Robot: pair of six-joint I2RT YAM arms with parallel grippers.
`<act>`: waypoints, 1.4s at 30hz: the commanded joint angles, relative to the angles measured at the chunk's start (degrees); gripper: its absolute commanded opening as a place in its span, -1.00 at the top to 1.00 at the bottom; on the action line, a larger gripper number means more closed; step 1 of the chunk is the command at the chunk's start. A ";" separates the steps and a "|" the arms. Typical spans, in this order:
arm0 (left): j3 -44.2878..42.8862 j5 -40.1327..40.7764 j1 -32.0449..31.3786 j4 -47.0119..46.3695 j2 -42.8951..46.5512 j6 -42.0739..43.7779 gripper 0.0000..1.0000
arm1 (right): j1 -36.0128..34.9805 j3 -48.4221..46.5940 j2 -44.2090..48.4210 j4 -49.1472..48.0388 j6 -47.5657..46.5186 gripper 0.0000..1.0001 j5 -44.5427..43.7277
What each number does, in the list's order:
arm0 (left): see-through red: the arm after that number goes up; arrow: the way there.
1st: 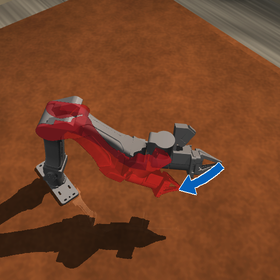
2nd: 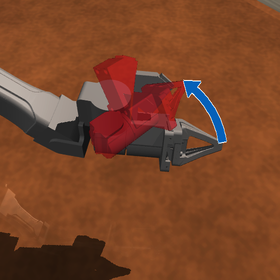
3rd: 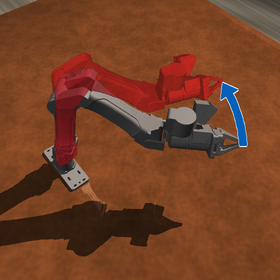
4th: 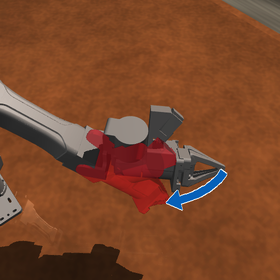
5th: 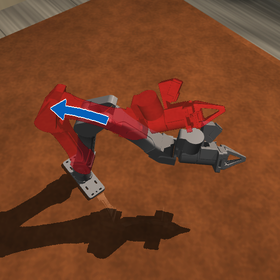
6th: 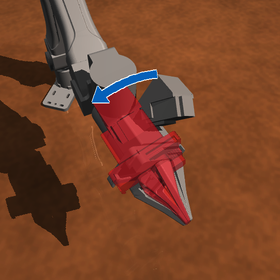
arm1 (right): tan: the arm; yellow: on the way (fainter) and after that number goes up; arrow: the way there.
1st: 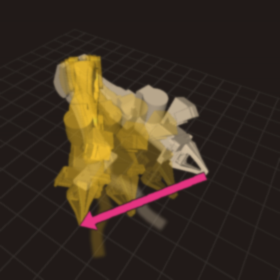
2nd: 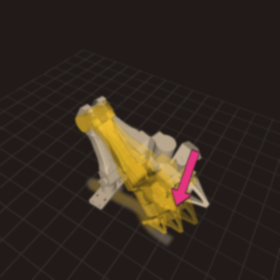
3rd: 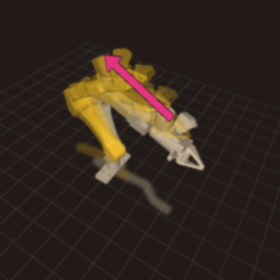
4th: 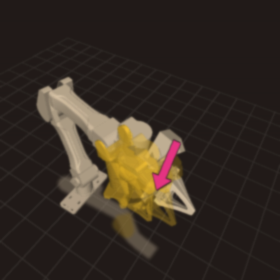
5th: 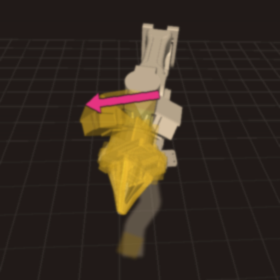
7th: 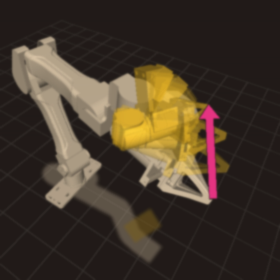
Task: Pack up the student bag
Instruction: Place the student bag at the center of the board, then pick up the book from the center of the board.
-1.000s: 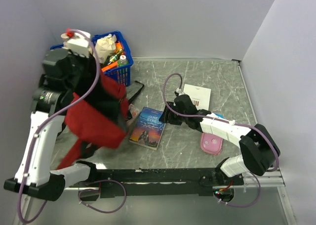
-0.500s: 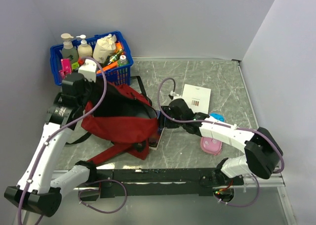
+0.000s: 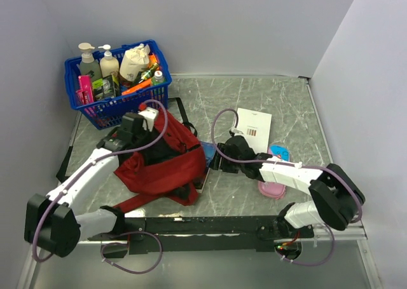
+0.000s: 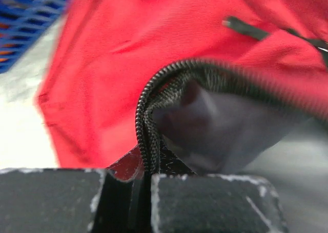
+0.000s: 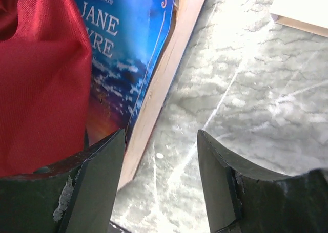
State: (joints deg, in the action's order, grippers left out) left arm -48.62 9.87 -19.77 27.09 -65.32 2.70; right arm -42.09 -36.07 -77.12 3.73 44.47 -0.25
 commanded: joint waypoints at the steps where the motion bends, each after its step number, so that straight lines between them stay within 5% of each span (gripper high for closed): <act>1: 0.19 -2.83 -5.36 -7.48 -1.74 -5.07 0.98 | 0.43 1.35 -2.77 -11.79 4.48 -0.31 3.66; 12: 3.36 -5.56 -13.27 -13.99 -15.26 -1.32 0.98 | 0.69 -0.05 -9.71 -19.46 9.94 -0.22 8.69; 26: -0.95 -13.47 -14.24 -17.96 -33.81 0.99 0.98 | 0.86 -1.19 -12.17 -27.10 19.60 -0.20 12.03; 42: -5.78 -16.02 -15.12 -13.47 -39.18 2.13 0.98 | 1.39 -0.48 -9.53 -38.01 25.58 -0.15 11.41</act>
State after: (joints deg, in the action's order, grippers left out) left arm -57.14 3.90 -33.15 19.46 -95.88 5.45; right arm -40.21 -34.87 -87.24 -17.80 65.80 8.97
